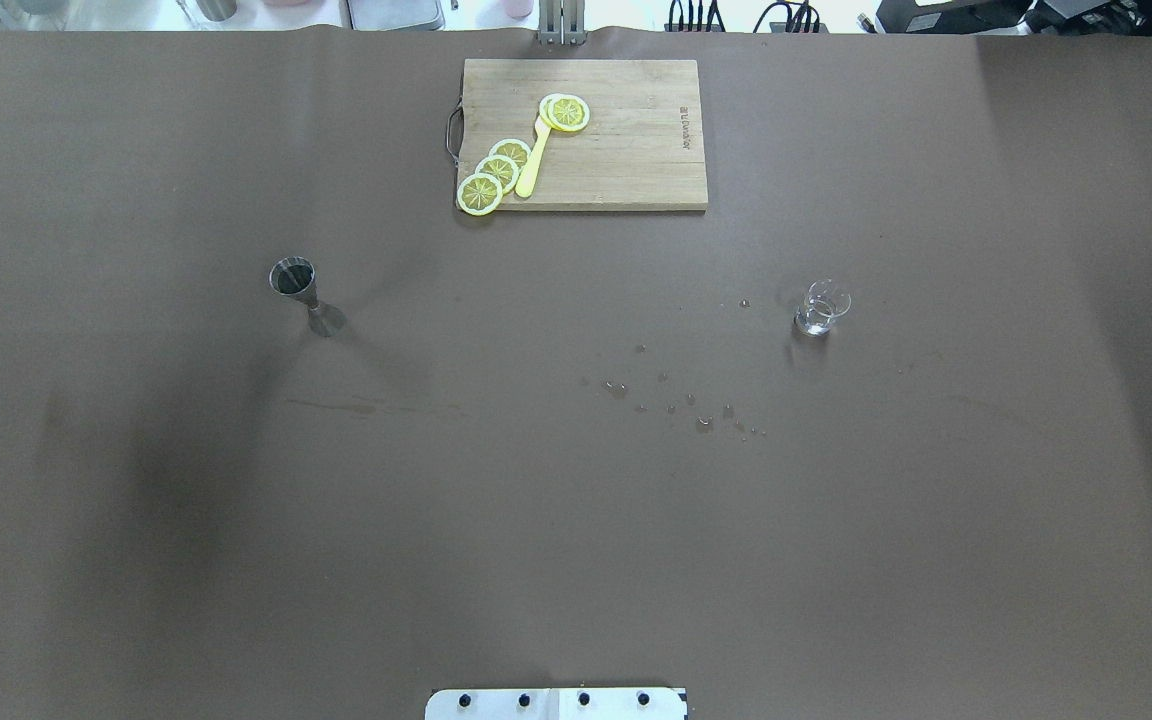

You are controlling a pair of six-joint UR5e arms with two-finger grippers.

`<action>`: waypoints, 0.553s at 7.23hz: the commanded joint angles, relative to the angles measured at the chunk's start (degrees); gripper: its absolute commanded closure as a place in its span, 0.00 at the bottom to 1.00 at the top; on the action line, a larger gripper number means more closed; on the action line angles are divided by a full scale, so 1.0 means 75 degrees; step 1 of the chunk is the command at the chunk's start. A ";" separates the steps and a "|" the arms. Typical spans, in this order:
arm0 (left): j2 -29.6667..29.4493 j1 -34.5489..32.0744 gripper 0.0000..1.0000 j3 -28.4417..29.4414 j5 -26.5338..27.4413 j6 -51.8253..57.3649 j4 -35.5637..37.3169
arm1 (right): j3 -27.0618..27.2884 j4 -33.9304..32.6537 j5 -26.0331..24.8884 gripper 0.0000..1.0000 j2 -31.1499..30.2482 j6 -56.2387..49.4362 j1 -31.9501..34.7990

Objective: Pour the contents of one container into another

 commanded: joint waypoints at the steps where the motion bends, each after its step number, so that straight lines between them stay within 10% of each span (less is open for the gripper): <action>1: 0.0178 -0.0514 0.01 -0.0061 -0.0043 0.0577 0.0061 | 0.0006 0.0005 0.0040 0.00 0.0009 0.0000 0.0000; 4: 0.0354 -0.0703 0.01 -0.1046 -0.0043 0.2113 0.1491 | 0.0017 0.0017 0.0041 0.00 0.0009 0.0000 0.0047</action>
